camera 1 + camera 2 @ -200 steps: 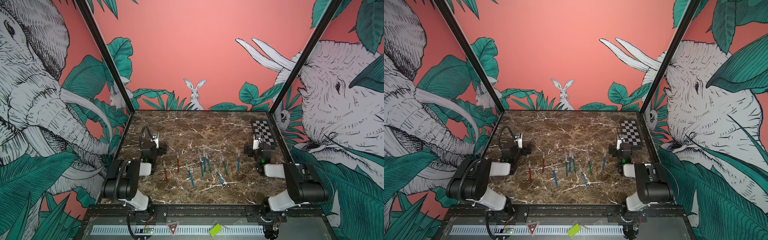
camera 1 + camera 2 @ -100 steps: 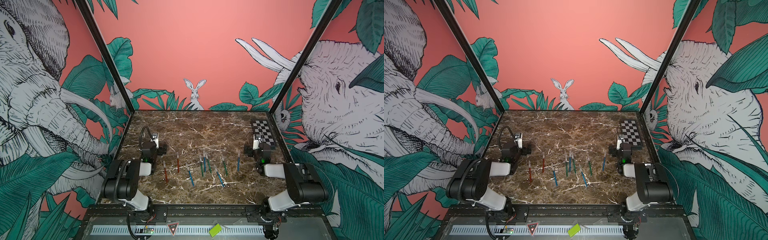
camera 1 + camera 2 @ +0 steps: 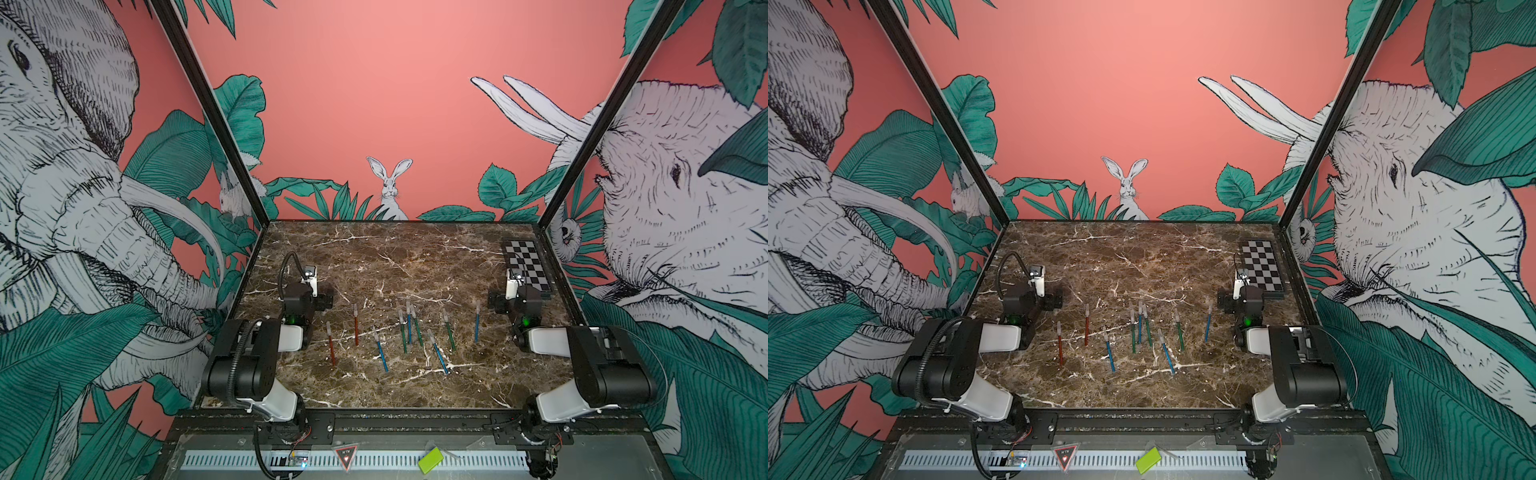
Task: Remove protective caps from carving knives
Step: Pick up the carving knife from the center of the board.
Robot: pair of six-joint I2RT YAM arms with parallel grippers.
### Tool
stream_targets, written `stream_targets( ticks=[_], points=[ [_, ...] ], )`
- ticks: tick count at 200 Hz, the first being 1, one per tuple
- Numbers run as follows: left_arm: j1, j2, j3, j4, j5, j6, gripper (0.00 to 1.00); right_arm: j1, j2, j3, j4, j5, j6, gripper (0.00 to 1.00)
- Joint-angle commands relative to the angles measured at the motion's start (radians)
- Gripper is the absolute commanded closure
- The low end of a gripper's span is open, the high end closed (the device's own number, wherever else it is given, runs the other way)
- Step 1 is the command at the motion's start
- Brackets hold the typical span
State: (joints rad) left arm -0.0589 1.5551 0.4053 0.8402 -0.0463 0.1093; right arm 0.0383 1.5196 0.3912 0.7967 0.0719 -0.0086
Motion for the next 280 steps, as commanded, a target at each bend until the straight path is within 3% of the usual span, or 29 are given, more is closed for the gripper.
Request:
stream_targets(
  ticks=[1, 25, 47, 57, 64, 70, 80, 81, 93, 110, 116, 136, 158, 186, 227, 280],
  points=[
    [0.004, -0.003, 0.011, 0.022, -0.008, 0.010, 0.01, -0.005, 0.009, 0.017, 0.037, 0.013, -0.007, 0.02],
    [0.004, -0.014, 0.016, 0.033, -0.031, 0.010, 0.01, -0.004, -0.011, 0.047, -0.002, 0.071, 0.011, 0.02],
    [0.003, -0.170, 0.161, -0.371, -0.147, -0.044, 0.01, 0.000, -0.206, 0.238, -0.500, 0.226, 0.136, 0.02],
    [0.002, -0.233, 0.228, -0.484, -0.250, -0.134, 0.01, 0.000, -0.285, 0.292, -0.595, 0.167, 0.185, 0.02],
    [0.003, -0.283, 0.266, -0.561, -0.263, -0.184, 0.01, 0.000, -0.336, 0.320, -0.640, 0.096, 0.213, 0.02],
    [0.002, -0.329, 0.291, -0.615, -0.234, -0.210, 0.01, 0.000, -0.368, 0.334, -0.652, 0.071, 0.270, 0.02],
    [0.004, -0.398, 0.306, -0.626, -0.200, -0.272, 0.01, -0.006, -0.430, 0.340, -0.712, 0.134, 0.501, 0.02],
    [0.004, -0.405, 0.307, -0.627, -0.199, -0.284, 0.01, -0.007, -0.447, 0.345, -0.757, 0.152, 0.575, 0.02],
    [0.005, -0.494, 0.324, -0.703, -0.247, -0.453, 0.01, -0.020, -0.525, 0.354, -0.987, 0.263, 0.896, 0.00],
    [0.011, -0.616, 0.379, -1.049, -0.433, -0.883, 0.01, -0.052, -0.585, 0.255, -0.706, -0.008, 0.784, 0.02],
    [0.027, -0.661, 0.377, -1.096, -0.427, -0.943, 0.01, -0.047, -0.591, 0.268, -0.710, -0.051, 0.771, 0.02],
    [0.057, -0.796, 0.306, -0.981, -0.237, -0.813, 0.01, 0.023, -0.593, 0.368, -0.885, -0.069, 0.703, 0.02],
    [0.057, -0.836, 0.362, -1.187, -0.181, -0.793, 0.01, 0.194, -0.612, 0.452, -1.053, -0.008, 0.620, 0.02],
    [0.057, -0.738, 0.495, -1.506, -0.109, -0.737, 0.01, 0.412, -0.629, 0.492, -1.213, 0.077, 0.575, 0.02],
    [0.058, -0.539, 0.539, -1.747, 0.010, -0.685, 0.01, 0.629, -0.625, 0.498, -1.355, 0.166, 0.555, 0.02],
    [0.043, -0.317, 0.591, -1.846, 0.098, -0.626, 0.02, 0.867, -0.549, 0.506, -1.430, 0.277, 0.525, 0.02]
  ],
)
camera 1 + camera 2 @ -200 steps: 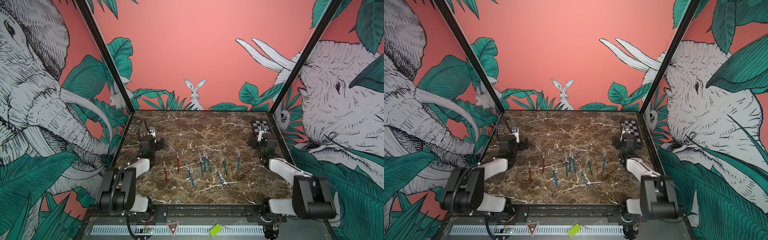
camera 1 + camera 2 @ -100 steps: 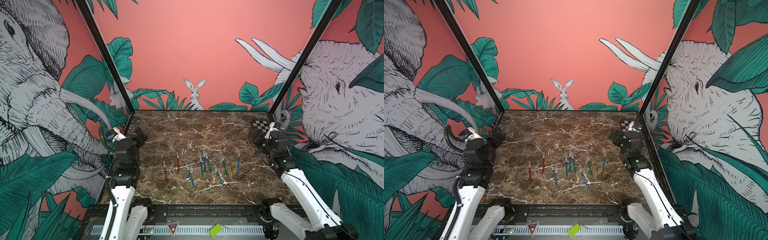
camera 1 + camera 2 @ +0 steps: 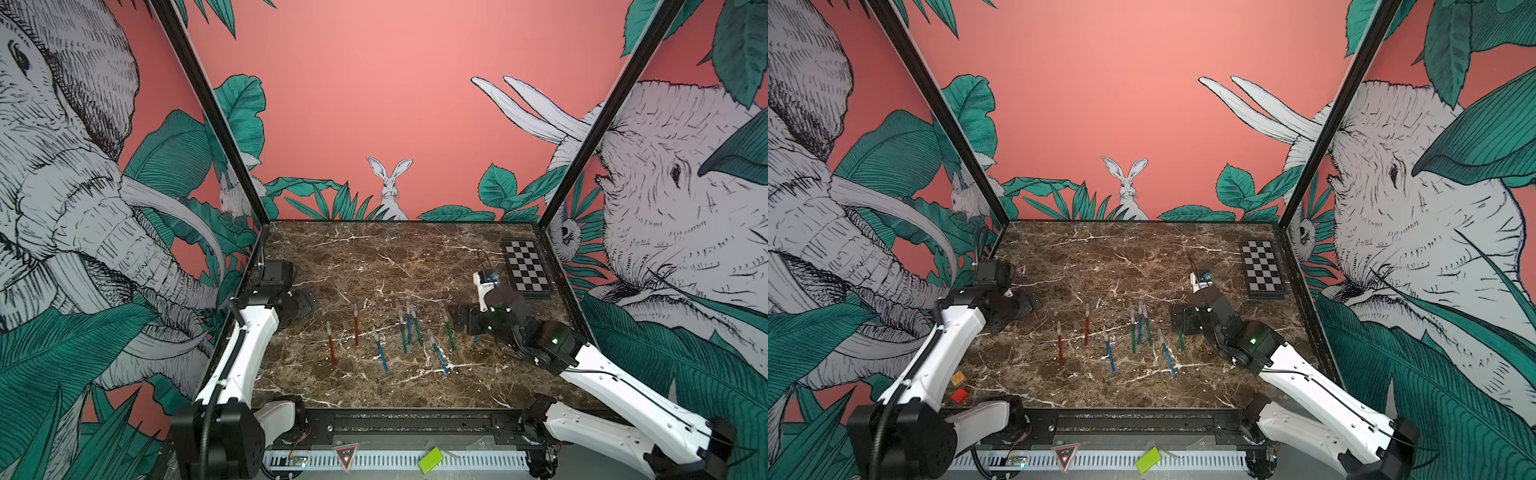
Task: Remove protective caps from carving knives
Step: Pick up the carving knife from the center of the board.
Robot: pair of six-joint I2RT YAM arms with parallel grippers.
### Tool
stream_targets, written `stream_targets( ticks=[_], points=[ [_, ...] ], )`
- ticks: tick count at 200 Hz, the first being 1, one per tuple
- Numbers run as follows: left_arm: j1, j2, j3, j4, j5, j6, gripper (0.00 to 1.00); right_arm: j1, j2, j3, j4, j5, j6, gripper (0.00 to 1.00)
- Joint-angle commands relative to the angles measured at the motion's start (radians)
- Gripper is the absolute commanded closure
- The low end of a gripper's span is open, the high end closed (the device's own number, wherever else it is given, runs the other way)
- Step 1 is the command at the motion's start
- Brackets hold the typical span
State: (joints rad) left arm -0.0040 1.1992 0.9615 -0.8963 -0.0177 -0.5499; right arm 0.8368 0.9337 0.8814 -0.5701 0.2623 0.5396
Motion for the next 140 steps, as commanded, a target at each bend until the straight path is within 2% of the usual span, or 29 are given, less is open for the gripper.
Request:
stream_targets(
  ticks=[1, 39, 70, 140],
  points=[
    [-0.013, 0.041, 0.037, -0.110, 0.070, 0.034, 0.02, 0.073, 0.039, 0.016, -0.063, 0.089, -0.023, 0.02],
    [-0.122, 0.163, 0.080, -0.153, 0.015, 0.033, 0.06, 0.233, 0.108, 0.007, -0.045, 0.170, -0.019, 0.02],
    [-0.137, 0.234, 0.080, -0.159, 0.017, 0.034, 0.10, 0.346, 0.179, 0.019, -0.045, 0.242, -0.009, 0.02],
    [-0.192, 0.319, 0.094, -0.137, -0.010, 0.015, 0.22, 0.446, 0.258, 0.023, 0.039, 0.230, -0.008, 0.02]
  ],
)
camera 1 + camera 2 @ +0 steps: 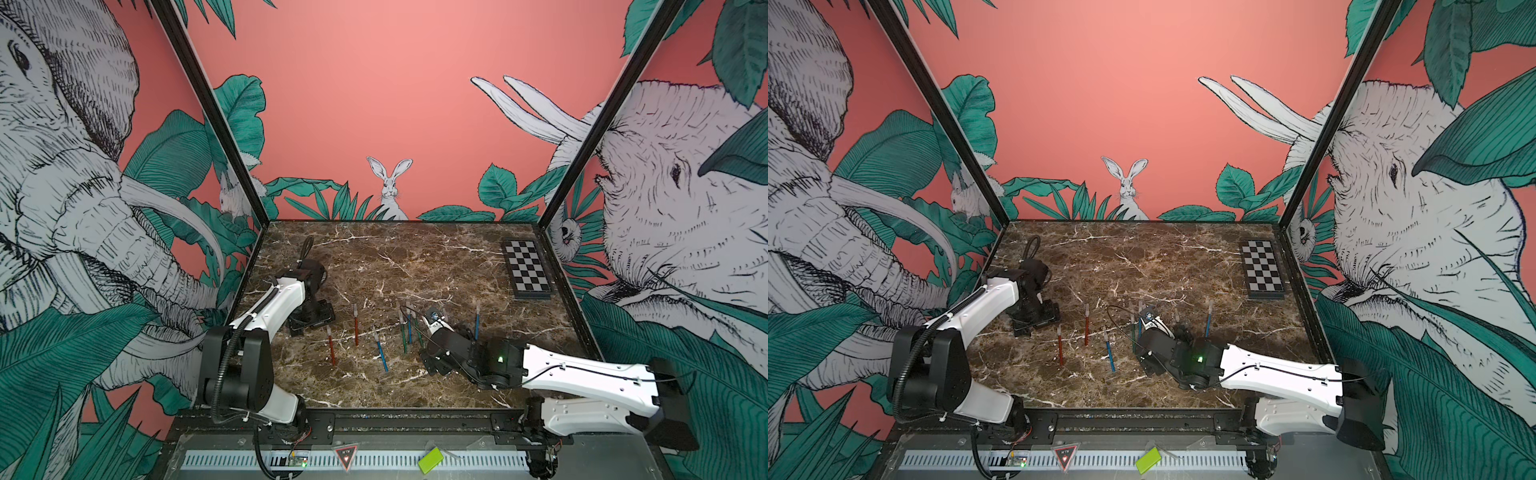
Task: Remove protective caps from carving knives
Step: Pick up the carving knife from the center of the board.
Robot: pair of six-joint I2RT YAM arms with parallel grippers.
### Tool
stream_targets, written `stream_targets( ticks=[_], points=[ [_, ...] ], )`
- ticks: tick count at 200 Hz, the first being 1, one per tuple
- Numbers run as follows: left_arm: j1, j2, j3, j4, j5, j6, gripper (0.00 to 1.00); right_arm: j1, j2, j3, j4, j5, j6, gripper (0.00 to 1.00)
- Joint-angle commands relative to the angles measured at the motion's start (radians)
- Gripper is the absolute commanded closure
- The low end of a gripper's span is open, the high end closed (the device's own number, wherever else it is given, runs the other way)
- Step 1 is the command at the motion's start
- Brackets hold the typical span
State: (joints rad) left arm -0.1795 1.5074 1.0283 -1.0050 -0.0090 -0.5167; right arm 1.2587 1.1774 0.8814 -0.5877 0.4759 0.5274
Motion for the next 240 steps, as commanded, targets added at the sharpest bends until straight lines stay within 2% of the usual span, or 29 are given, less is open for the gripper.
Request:
stream_targets(
  ticks=[1, 73, 139, 153, 240],
  points=[
    [-0.017, 0.011, 0.027, -0.028, -0.019, -0.019, 0.23, 0.025, 0.015, 0.023, 0.058, 0.017, 0.004, 0.02],
    [-0.045, 0.079, 0.028, 0.037, -0.018, -0.041, 0.36, 0.084, 0.078, 0.054, 0.087, 0.002, -0.003, 0.02],
    [-0.051, 0.123, 0.035, 0.098, -0.011, -0.081, 0.43, 0.124, 0.115, 0.070, 0.106, -0.006, -0.011, 0.02],
    [-0.052, 0.134, 0.032, 0.107, -0.016, -0.083, 0.48, 0.134, 0.128, 0.077, 0.107, -0.006, -0.015, 0.02],
    [-0.070, 0.145, 0.010, 0.138, -0.017, -0.105, 0.50, 0.196, 0.230, 0.155, 0.105, 0.012, -0.049, 0.02]
  ],
)
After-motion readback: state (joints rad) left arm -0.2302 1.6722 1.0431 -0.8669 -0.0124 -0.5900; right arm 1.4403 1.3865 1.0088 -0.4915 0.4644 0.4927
